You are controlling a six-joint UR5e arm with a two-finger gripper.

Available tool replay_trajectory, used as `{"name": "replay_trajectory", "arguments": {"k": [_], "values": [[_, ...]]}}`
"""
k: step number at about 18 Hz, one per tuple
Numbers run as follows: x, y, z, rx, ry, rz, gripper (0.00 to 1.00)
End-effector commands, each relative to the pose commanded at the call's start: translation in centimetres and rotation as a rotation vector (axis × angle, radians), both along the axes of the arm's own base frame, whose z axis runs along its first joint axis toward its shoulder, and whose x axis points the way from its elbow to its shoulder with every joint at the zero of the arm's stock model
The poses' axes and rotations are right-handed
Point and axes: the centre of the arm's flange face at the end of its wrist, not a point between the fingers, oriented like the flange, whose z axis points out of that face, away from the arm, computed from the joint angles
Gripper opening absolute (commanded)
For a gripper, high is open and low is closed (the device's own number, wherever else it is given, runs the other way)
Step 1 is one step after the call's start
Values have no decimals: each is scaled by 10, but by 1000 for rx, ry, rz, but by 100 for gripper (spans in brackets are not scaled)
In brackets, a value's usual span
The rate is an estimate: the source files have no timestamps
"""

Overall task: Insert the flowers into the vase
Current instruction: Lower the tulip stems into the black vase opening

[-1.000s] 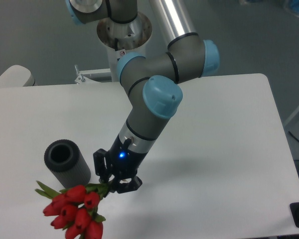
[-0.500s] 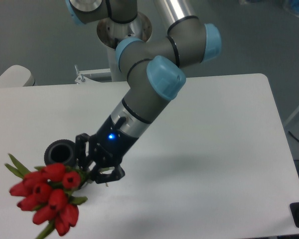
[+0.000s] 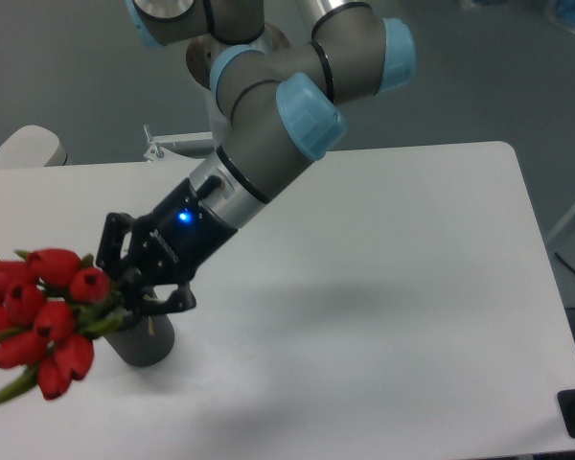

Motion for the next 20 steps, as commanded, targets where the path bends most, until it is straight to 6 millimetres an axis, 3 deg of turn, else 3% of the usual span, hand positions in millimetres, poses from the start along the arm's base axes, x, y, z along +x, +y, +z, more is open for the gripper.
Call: {"name": "replay_trajectory", "arguments": {"k": [3,11,20], "values": [[14,-2,2,17,15,-15,0],[39,-1,-33,7,10,-55,1],[42,7,-76,-1,23,-97,3]]}}
